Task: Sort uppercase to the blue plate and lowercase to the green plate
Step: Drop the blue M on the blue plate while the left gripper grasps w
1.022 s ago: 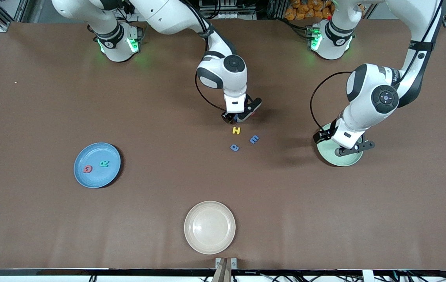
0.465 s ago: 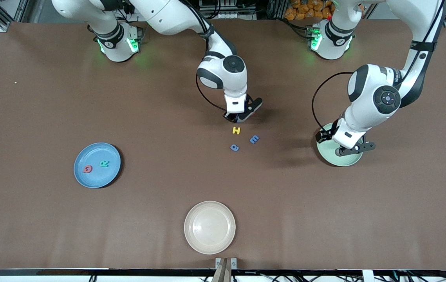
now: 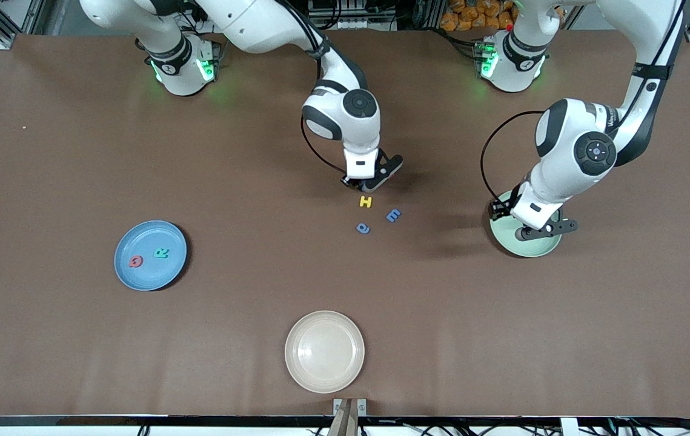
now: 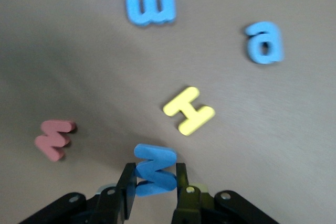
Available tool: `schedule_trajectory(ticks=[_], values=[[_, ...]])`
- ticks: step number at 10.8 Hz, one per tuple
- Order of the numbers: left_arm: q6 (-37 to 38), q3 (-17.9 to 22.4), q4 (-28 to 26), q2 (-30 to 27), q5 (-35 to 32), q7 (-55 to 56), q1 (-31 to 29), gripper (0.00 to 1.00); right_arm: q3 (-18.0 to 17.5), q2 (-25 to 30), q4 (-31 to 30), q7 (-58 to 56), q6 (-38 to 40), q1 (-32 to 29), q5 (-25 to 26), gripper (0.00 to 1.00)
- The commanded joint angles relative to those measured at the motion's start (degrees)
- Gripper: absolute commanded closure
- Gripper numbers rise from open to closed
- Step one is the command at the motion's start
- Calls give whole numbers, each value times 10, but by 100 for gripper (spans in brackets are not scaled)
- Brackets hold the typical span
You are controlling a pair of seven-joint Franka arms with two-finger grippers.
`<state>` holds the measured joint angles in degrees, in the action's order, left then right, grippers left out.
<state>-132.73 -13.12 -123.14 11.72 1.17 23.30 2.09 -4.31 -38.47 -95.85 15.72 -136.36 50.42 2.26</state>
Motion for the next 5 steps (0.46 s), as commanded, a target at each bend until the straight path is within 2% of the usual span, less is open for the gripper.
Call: schedule_trajectory(ticks=[1, 3, 5], values=[[1, -12, -1, -7, -11, -17, 7, 44, -13, 115, -18, -41, 112, -51, -67, 100], [1, -35, 0, -3, -28, -54, 8, 45, -12, 180, -18, -74, 220, -119, -110, 100], [-2, -60, 0, 3, -51, -62, 24, 44, -11, 229, -18, -102, 338, -215, -110, 100]])
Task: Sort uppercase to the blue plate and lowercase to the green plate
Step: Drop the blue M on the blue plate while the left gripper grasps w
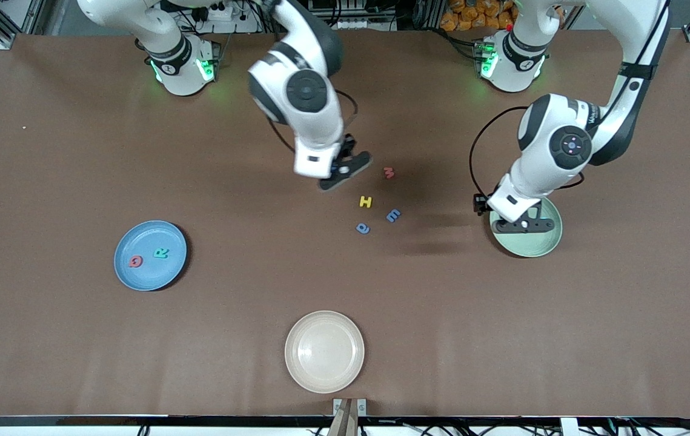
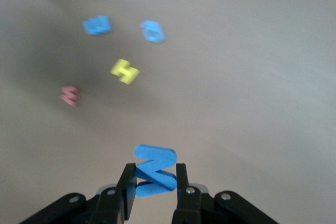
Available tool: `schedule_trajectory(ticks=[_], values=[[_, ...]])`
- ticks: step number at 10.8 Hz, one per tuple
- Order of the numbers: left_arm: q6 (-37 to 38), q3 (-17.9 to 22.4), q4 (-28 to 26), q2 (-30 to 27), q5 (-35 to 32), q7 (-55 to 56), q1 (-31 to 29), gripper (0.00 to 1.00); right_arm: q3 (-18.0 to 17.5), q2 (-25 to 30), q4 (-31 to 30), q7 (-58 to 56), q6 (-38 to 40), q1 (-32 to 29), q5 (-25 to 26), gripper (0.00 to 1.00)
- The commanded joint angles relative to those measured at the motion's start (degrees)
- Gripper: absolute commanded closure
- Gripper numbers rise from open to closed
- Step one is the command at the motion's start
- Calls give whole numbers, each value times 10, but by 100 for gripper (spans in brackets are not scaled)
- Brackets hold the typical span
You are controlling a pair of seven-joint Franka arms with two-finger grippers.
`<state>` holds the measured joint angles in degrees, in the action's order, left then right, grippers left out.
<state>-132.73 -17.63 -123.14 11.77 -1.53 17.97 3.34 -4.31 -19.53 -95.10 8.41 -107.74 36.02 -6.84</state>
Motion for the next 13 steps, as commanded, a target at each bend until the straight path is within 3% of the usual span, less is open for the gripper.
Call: schedule_trajectory(ticks=[1, 3, 7, 10, 13], values=[[-11, -15, 4, 8, -52, -10, 34, 43, -11, 50, -26, -64, 91, -121, -18, 100], [-35, -15, 20, 28, -76, -25, 74, 43, -4, 49, -53, -85, 116, -209, -4, 100], [-117, -15, 47, 89, -112, -124, 128, 41, 4, -15, -75, -122, 72, -361, 92, 100], [-147, -15, 56, 120, -116, -211, 142, 39, 20, -52, -119, -182, -29, -381, 126, 100], [-152, -15, 69, 148, -113, -241, 157, 41, 26, -67, -121, -190, -54, -383, 130, 100]])
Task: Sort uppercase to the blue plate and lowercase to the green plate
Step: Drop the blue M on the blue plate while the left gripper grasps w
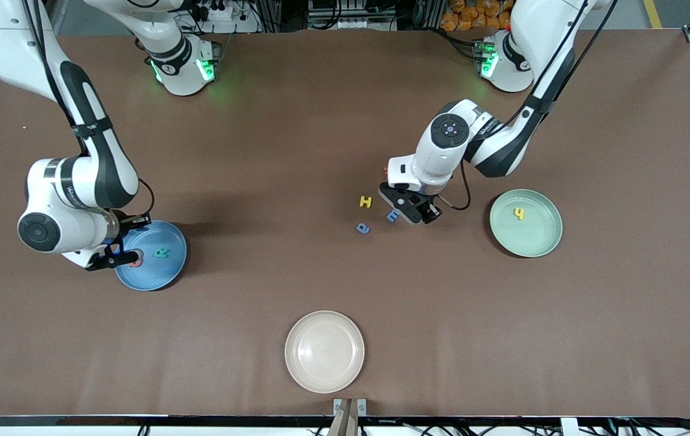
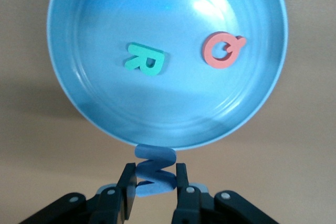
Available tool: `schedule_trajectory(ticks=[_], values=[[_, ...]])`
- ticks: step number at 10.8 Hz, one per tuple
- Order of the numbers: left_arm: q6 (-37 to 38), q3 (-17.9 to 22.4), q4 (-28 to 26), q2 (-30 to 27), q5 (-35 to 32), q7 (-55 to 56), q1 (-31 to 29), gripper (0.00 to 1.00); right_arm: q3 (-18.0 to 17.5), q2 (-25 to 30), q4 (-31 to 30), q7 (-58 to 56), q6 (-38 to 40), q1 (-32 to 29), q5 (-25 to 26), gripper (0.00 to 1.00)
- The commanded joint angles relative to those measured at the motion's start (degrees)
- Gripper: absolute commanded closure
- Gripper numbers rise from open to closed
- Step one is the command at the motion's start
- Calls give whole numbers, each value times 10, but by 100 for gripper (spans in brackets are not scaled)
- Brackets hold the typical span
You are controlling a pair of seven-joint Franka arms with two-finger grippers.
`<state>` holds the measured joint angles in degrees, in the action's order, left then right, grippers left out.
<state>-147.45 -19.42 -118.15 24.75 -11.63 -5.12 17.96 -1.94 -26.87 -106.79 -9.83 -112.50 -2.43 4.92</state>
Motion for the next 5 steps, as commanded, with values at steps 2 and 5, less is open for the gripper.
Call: schedule_trajectory(ticks=[2, 5], values=[[-6, 3, 27, 39, -8, -2, 18, 42, 4, 2, -4, -14, -32, 1, 18, 36], [-16, 6, 28, 59, -5, 3, 27, 43, 11, 17, -3, -21, -25, 8, 15, 0]])
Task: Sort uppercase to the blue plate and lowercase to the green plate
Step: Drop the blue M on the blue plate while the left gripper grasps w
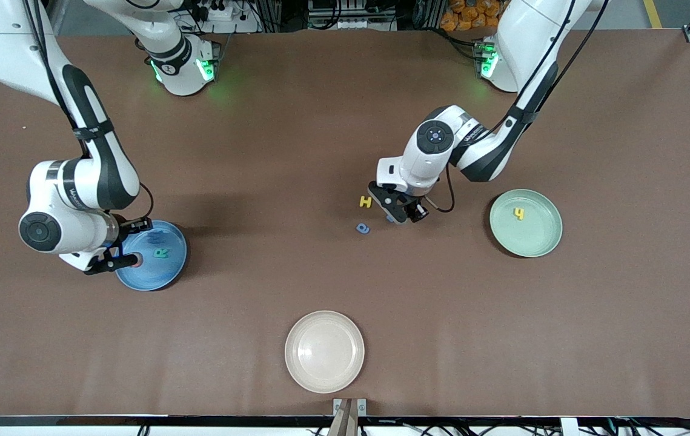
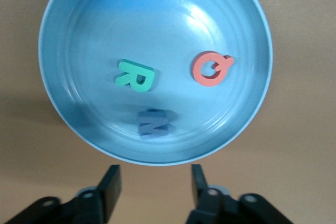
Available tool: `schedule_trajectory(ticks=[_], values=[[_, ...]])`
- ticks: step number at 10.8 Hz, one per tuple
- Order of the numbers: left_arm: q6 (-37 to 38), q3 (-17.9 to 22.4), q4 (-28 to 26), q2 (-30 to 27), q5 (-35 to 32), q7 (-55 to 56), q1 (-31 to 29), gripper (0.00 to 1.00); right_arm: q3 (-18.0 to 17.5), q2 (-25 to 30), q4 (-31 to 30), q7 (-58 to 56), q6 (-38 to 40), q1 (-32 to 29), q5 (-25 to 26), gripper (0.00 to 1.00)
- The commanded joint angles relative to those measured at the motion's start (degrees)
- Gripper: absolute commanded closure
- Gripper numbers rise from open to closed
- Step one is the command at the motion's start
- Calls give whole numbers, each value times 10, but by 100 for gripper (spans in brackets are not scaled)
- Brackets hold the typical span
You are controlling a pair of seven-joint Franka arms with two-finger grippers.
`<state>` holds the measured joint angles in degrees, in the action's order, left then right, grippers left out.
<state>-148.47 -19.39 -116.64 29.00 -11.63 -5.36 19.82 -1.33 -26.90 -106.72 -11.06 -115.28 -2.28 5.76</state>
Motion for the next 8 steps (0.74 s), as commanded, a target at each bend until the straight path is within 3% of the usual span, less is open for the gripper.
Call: schedule_trajectory(ticks=[1, 8], values=[[-8, 8, 16, 24, -3, 10, 14, 43, 10, 39, -4, -6, 7, 31, 8, 0], [-16, 42, 39, 61, -5, 13, 51, 43, 12, 225, 2, -7, 58, -14, 0, 0]])
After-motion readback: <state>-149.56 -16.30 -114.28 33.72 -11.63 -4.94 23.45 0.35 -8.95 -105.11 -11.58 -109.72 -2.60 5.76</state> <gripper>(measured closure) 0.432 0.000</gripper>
